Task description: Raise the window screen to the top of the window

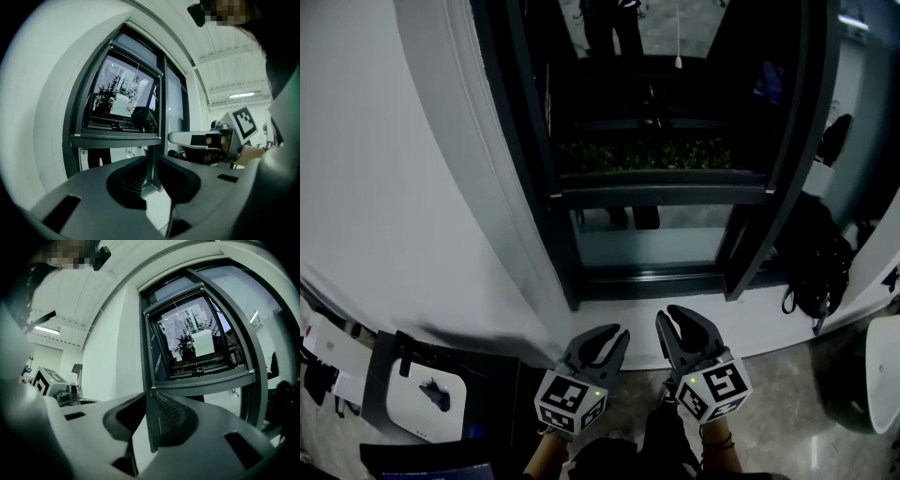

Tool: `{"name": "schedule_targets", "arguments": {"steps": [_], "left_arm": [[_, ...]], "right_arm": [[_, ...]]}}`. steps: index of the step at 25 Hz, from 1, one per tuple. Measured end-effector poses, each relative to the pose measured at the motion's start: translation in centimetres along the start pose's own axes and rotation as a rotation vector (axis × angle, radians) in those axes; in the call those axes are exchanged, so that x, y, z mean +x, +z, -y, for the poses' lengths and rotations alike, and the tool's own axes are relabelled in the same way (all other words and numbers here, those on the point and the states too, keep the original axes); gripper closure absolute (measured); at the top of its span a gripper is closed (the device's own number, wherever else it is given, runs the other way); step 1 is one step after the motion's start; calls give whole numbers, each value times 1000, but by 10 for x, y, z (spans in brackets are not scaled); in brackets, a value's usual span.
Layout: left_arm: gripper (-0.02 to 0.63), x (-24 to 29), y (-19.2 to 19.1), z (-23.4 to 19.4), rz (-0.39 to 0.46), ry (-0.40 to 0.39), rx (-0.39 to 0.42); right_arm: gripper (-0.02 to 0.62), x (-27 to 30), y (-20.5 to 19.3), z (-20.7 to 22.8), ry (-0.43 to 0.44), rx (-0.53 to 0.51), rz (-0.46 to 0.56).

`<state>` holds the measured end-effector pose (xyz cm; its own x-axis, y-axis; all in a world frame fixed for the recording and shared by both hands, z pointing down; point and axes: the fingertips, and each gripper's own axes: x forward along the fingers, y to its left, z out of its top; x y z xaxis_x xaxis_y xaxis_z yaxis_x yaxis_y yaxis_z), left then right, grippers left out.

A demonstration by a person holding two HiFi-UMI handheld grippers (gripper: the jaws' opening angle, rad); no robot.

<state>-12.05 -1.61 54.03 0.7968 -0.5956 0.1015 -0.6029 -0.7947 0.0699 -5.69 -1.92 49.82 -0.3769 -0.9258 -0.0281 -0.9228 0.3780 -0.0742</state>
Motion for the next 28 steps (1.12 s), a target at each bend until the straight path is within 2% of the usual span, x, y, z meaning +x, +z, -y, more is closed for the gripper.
{"name": "schedule_targets", "arguments": {"steps": [4,14,19,25,28], "left_arm": [[545,-29,-6,21,18,-32,-45],[545,-72,-11,97,20,-50,-35],[545,-93,-17,146,17,-18,-34],[545,-126,-37,230,23,50,-71],[545,-140,-55,273,-2,64,-86]], "right_arm": [[525,-37,-8,-22,-36,14,-17],[525,-118,-6,-51,-37,12,-26],[525,-171,-6,-57,-11,22,-22],[525,-263,-24,-71,21,52,-57],[525,-306,-34,-76,31,78,-73]]}}
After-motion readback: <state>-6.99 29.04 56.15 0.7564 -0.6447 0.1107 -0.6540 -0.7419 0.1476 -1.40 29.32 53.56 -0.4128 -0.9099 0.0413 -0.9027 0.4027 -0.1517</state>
